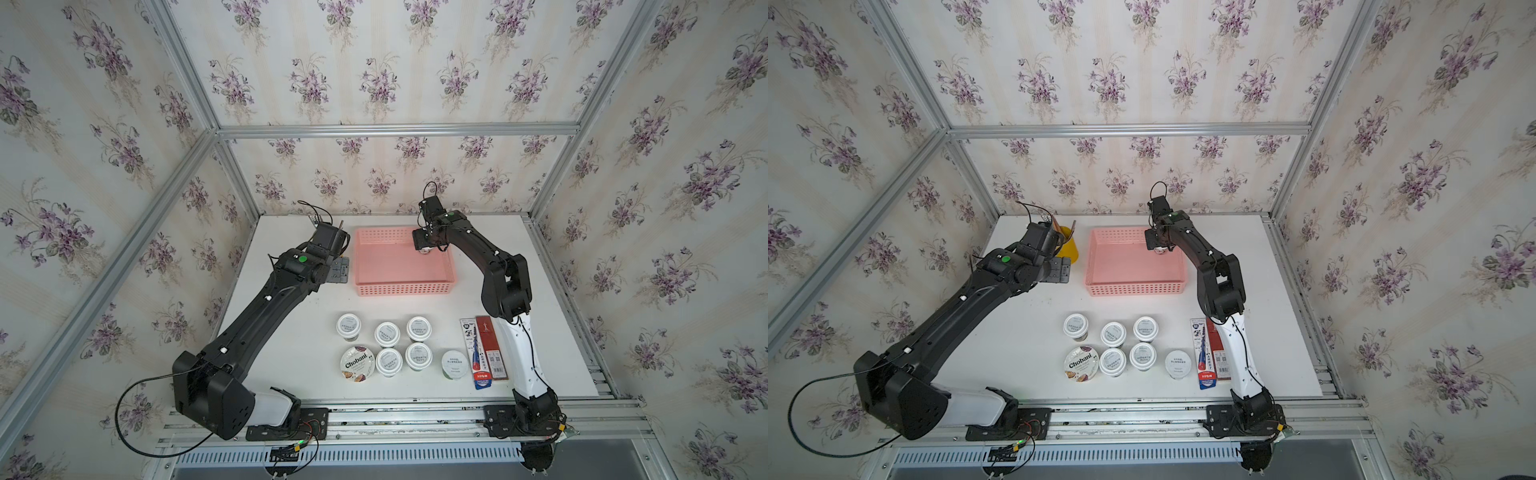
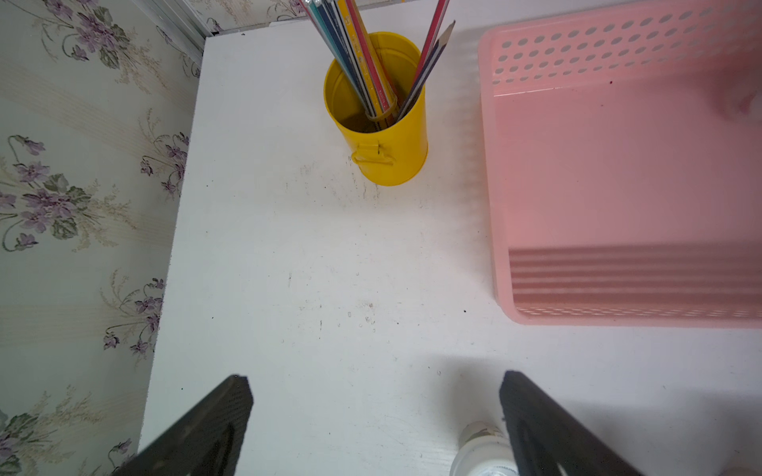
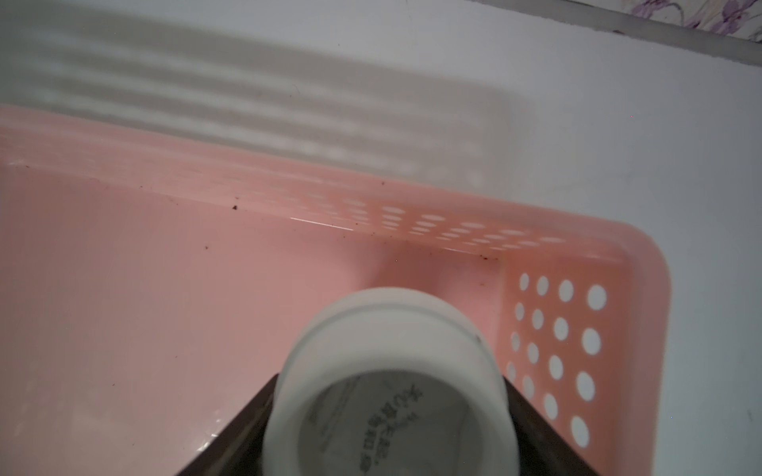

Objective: Put the yogurt in the basket
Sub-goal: Place the yogurt in the basket.

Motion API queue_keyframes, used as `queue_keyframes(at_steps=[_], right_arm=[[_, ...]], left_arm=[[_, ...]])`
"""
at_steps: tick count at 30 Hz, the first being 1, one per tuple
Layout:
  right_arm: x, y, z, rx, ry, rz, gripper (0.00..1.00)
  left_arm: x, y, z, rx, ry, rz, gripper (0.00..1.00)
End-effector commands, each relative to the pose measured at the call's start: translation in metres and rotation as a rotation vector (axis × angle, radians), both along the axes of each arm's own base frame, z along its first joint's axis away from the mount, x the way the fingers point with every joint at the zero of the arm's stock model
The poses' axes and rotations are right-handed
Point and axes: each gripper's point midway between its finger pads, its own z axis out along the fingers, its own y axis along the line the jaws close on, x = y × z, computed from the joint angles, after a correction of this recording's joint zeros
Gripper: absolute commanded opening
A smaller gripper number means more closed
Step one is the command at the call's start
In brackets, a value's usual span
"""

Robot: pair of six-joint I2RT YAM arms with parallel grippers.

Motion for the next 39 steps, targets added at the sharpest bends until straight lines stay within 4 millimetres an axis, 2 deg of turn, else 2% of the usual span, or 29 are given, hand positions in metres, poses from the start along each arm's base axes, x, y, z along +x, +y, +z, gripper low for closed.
queue_keyframes(at_steps=[1, 24, 39], right_arm=[[0.002, -0.006, -0.006, -0.032, 0.004, -0.006, 0.75], [0.008, -0.016, -0.009, -0.062, -0.014, -0.024, 0.77], [0.006, -0.016, 0.012, -0.047, -0.033, -0.021, 0.88]], left_arm=[[0.005, -0.002, 0.003, -0.004, -0.018, -0.009, 0.99], [0.007, -0.005, 0.002, -0.01, -0.015, -0.018, 0.99], [0.006, -0.004, 0.006, -0.012, -0.027, -0.017, 0.99]])
